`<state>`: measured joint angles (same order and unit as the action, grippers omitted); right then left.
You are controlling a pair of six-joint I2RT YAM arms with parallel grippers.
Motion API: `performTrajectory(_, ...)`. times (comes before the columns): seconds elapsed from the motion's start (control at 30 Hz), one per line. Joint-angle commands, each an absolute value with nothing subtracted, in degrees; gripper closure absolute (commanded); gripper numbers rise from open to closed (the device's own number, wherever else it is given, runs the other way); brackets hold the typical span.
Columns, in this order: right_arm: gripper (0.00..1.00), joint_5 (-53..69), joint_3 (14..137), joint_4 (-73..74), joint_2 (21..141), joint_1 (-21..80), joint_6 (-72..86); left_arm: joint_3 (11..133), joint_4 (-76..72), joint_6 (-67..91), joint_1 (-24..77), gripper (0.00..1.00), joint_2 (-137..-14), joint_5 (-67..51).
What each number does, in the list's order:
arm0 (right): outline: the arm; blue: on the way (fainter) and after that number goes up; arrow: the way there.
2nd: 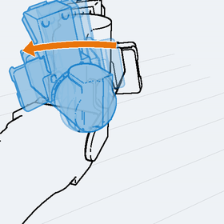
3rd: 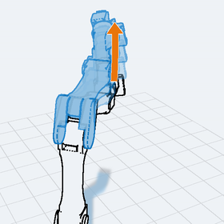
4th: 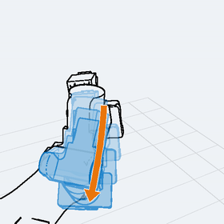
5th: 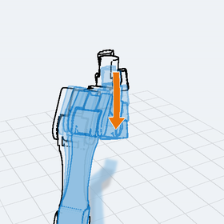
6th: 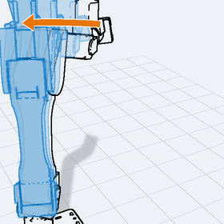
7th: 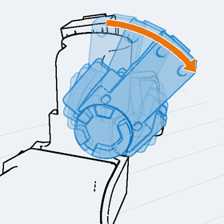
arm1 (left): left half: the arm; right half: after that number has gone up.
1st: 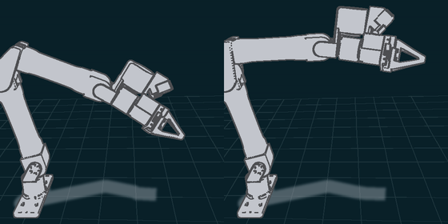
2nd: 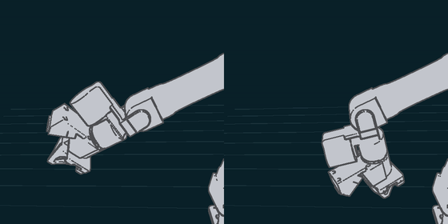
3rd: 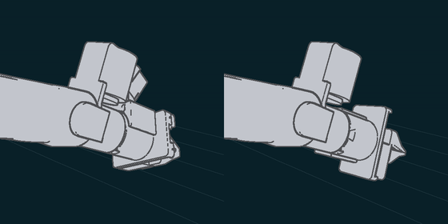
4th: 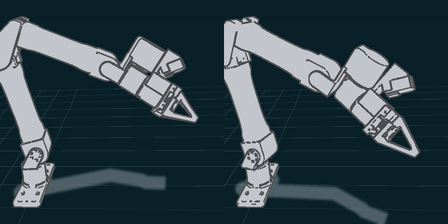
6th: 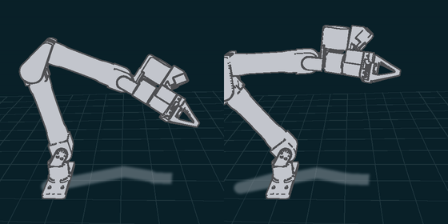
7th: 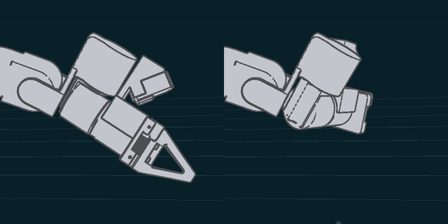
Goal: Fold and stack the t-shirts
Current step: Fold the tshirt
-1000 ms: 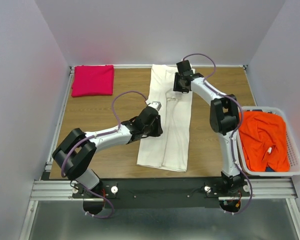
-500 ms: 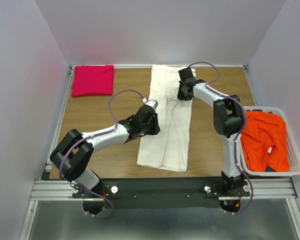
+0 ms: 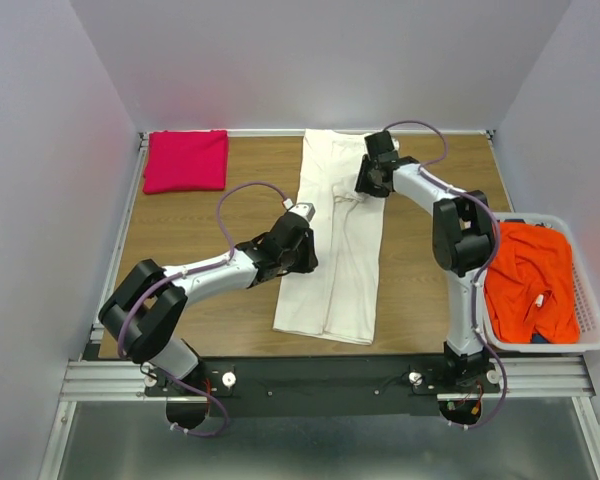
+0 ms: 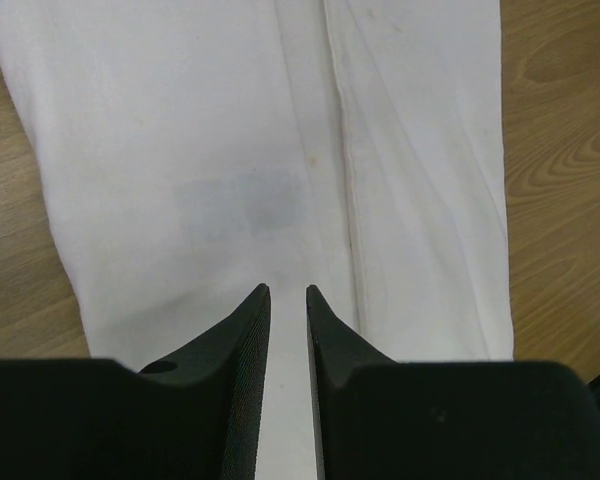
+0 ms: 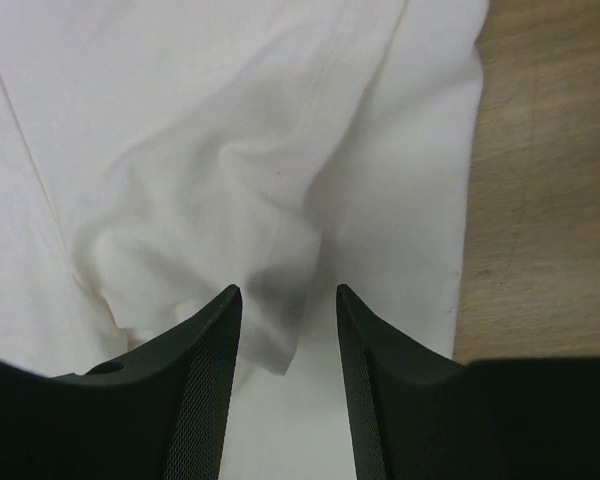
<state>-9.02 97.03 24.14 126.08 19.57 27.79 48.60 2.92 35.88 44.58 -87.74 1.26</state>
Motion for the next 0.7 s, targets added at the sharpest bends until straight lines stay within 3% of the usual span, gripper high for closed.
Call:
performTrajectory(0.0,0.50,-6.33,101.50,25.14,124.19,14.26,29.70,47.90,3.43,34.81,44.30,0.71,-85.61,1.41)
performTrajectory(0.2,0.53,-2.46,111.43,25.05,132.08,9.15,32.52,48.16,4.22,34.28,43.60,0.71,-84.12,1.76)
performTrajectory(0.67,0.55,0.80,124.72,24.00,142.12,8.61,32.61,53.17,10.63,28.39,37.10,0.69,-78.23,1.23)
